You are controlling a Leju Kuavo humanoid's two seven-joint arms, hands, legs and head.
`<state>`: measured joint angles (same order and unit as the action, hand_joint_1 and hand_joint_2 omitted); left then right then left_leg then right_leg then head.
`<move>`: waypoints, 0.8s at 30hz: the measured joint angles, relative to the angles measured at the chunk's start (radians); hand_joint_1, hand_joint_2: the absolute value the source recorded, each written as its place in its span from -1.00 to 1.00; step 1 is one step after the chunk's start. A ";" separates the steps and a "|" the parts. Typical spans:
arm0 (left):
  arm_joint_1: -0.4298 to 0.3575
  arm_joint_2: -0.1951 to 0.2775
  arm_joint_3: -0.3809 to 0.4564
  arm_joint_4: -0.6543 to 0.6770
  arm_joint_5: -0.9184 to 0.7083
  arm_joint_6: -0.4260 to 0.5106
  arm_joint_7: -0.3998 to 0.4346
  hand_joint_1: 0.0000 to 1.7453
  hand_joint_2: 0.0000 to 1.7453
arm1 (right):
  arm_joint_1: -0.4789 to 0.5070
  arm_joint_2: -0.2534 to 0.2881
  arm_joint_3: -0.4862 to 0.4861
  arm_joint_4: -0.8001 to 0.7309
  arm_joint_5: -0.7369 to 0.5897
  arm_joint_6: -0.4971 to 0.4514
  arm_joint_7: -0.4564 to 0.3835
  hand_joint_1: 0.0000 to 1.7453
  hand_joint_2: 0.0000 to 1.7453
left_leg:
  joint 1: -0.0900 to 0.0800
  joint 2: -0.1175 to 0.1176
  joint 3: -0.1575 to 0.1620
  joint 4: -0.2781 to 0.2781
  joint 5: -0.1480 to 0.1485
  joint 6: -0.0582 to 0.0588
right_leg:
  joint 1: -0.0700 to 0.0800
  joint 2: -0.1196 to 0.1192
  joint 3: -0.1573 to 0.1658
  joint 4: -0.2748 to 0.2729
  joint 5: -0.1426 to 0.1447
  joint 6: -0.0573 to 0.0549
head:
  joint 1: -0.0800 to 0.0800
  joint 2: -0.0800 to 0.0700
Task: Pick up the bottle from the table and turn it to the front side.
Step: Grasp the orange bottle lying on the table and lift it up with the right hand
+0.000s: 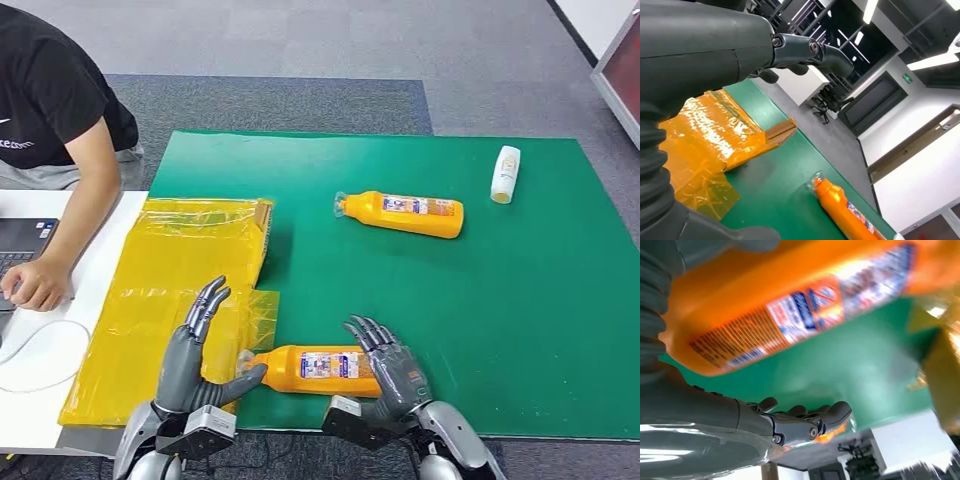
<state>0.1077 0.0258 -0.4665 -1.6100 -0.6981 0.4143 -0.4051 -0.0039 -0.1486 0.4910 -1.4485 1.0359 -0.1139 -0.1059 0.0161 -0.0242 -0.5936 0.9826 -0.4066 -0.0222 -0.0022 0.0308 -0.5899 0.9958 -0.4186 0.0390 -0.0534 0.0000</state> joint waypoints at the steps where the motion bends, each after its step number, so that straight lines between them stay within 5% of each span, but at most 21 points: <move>1: -0.001 -0.001 0.000 0.001 0.001 -0.001 0.000 -1.00 1.00 | -0.004 -0.001 0.002 0.005 0.002 0.005 0.002 -1.00 1.00 | 0.000 0.000 0.000 0.000 0.000 0.000 | 0.000 0.000 0.000 0.000 0.000 0.000 | 0.000 0.000; 24: -0.033 -0.036 0.000 0.058 0.003 0.003 0.001 -1.00 1.00 | -0.272 -0.011 0.199 0.215 0.239 0.163 0.190 -1.00 1.00 | 0.000 0.000 0.002 0.000 0.003 -0.002 | 0.000 0.002 0.000 0.000 0.005 -0.001 | 0.000 0.000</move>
<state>0.0743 -0.0101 -0.4670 -1.5524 -0.6955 0.4173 -0.4043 -0.2759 -0.1598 0.6898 -1.2334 1.2747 0.0492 0.0845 0.0164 -0.0238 -0.5917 0.9825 -0.4033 -0.0242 -0.0019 0.0323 -0.5899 0.9959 -0.4134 0.0380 -0.0534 0.0000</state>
